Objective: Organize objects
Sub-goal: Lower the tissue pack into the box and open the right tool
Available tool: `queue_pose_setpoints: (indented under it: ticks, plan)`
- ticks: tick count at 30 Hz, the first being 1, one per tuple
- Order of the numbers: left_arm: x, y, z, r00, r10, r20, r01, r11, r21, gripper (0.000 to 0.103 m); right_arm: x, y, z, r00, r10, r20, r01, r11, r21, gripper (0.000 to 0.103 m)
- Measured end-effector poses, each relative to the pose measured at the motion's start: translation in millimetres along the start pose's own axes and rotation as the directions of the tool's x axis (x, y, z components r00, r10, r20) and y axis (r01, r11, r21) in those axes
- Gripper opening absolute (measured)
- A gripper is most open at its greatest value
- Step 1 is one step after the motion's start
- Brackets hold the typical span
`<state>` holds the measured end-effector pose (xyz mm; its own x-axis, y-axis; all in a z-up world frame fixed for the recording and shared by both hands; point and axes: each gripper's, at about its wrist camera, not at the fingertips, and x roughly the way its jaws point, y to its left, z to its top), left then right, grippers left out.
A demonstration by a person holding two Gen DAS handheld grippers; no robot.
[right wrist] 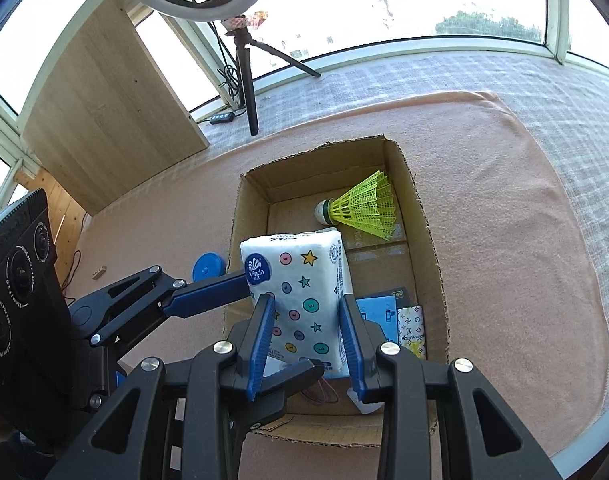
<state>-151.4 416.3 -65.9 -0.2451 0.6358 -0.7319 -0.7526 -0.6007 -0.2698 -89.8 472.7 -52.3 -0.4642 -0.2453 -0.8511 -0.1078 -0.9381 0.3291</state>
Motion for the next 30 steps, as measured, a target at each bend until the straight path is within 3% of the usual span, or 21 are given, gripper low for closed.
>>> queue_pose_setpoints:
  ticks: [10,11,14,30]
  plan:
    - [11.2,-4.0,6.9,1.0,-0.004,-0.011,0.004,1.0,-0.002,0.066,-0.8,-11.1,5.2,0.999,-0.034,0.015,0.034,0.999,-0.012,0.033]
    - [12.1,-3.5,6.6,1.0,-0.008,-0.022,0.008,1.0,-0.008,0.069,-1.6,-11.3,5.2,0.999,-0.047,0.025,0.047,0.999,-0.014,0.035]
    - [11.8,-3.7,6.4,0.999,0.023,-0.022,-0.023,1.0,0.001,0.069,-5.3,-10.4,5.2,0.994,-0.087,0.064,0.088,0.996,-0.013,0.058]
    - [-13.2,13.4,-8.4,0.999,0.051,-0.011,-0.052,0.998,-0.035,0.069,-4.0,3.2,0.8,0.993,-0.097,0.069,0.098,0.995,-0.009,0.059]
